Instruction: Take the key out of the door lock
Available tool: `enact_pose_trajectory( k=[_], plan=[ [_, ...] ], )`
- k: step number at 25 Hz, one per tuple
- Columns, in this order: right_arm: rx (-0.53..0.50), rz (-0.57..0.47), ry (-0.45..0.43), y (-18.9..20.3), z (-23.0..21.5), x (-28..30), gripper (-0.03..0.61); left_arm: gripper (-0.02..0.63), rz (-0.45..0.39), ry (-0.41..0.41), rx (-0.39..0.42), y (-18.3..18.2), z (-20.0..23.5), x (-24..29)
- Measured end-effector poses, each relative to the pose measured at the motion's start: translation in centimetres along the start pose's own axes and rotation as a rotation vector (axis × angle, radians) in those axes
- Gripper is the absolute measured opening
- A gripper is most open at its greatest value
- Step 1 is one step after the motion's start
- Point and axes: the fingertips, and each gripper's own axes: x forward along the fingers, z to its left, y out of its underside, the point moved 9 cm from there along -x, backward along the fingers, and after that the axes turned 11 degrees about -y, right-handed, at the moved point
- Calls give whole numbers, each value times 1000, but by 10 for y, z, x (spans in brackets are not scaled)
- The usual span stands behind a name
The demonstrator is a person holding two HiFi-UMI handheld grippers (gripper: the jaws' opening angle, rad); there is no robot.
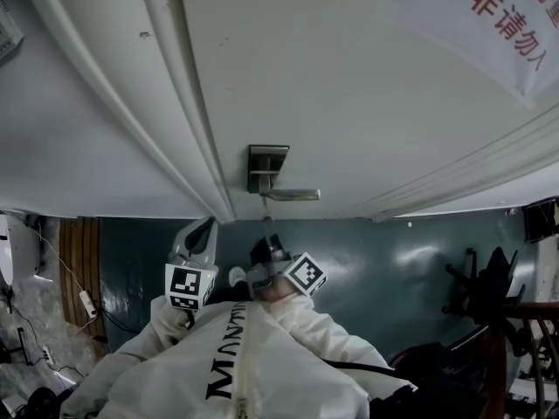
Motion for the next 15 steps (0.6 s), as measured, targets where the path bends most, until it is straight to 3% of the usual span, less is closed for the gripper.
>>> enact_pose_trajectory(
  k=[4,9,15],
  plan=[
    [-76,46,-20,-5,6,1,20,0,12,-2,-4,0,-2,2],
    [-118,78,25,-5,9,-3,20,0,13,2,-13,-2,-5,4],
    [-405,188,77,-13,19,-5,20,0,18,13,-15,-2,-10,6]
  ],
)
